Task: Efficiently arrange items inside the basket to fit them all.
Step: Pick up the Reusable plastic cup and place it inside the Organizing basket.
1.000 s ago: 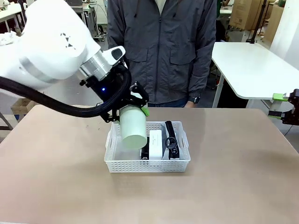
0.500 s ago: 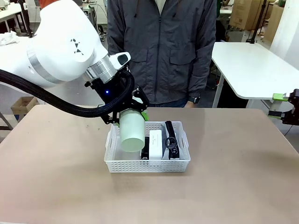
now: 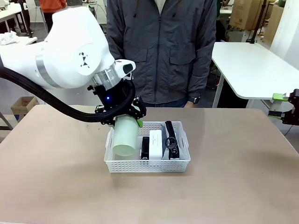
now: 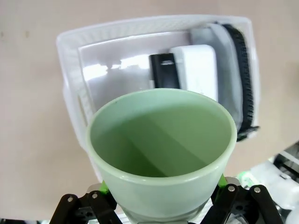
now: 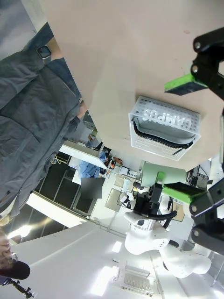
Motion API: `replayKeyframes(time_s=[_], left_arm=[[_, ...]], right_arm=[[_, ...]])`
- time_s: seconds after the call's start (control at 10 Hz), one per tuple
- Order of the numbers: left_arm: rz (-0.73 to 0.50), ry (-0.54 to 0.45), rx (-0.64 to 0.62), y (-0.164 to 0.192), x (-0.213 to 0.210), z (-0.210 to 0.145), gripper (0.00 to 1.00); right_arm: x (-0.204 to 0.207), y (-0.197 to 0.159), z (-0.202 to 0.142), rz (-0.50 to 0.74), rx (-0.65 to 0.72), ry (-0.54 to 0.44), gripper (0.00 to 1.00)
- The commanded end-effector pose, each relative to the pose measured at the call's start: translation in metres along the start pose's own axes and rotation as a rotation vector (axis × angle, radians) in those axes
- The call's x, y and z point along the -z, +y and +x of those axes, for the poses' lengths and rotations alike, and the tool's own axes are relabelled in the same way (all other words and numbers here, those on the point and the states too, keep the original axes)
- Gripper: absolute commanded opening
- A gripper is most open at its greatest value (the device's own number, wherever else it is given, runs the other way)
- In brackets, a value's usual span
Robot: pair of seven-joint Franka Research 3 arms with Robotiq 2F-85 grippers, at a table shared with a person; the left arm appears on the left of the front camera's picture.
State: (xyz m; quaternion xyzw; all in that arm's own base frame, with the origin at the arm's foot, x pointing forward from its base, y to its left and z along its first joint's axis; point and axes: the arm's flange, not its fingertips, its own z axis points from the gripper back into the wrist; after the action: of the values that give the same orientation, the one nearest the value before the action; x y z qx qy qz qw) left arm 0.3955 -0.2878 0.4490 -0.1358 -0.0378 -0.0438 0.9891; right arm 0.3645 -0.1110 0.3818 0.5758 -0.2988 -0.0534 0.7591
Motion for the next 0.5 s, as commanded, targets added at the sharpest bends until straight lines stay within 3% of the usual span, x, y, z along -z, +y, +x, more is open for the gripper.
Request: replayKeyframes(time_s=[0.0,0.1,0.4], left_arm=[[0.076,0.003,-0.07,-0.011,0.008,0.014,0.88],[0.099,-0.014,-0.147,-0.013,0.014,0.023,0.88],[0.115,-0.048,-0.156,-0.018,0.024,0.036,0.88]], right_arm=[[-0.001,0.003,0.001,0.009,0.007,0.0,1.0],[-0.001,0.003,0.001,0.009,0.007,0.0,1.0],[-0.001,0.003,0.001,0.009,0.007,0.0,1.0]])
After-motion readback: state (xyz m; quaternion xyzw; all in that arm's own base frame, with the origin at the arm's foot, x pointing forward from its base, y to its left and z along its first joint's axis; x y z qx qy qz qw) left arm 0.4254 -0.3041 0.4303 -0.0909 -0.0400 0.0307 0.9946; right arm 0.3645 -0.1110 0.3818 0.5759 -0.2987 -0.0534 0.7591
